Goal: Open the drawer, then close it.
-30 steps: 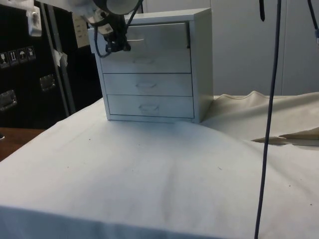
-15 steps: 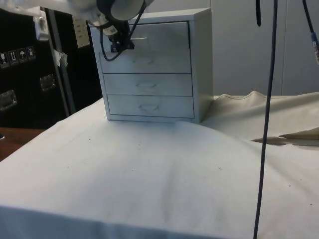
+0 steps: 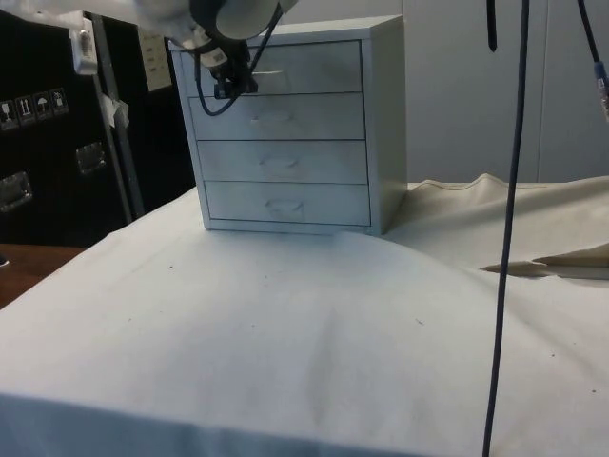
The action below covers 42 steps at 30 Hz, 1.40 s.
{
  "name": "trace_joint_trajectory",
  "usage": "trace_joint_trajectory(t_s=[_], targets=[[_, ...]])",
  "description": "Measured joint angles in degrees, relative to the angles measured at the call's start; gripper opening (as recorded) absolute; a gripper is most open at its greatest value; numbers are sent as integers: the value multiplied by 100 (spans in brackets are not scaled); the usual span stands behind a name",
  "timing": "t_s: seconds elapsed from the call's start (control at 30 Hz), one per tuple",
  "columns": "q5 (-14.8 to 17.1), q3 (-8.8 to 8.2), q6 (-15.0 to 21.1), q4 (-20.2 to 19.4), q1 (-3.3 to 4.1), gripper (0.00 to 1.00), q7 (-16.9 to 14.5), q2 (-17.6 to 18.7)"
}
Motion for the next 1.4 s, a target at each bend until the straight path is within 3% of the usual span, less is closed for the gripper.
trace_joint_trajectory(t_s=[0.43,1.4], targets=[[229,149,-23,23,92,0,149,-57],[1295,281,155,-34,92,0,172,-97]])
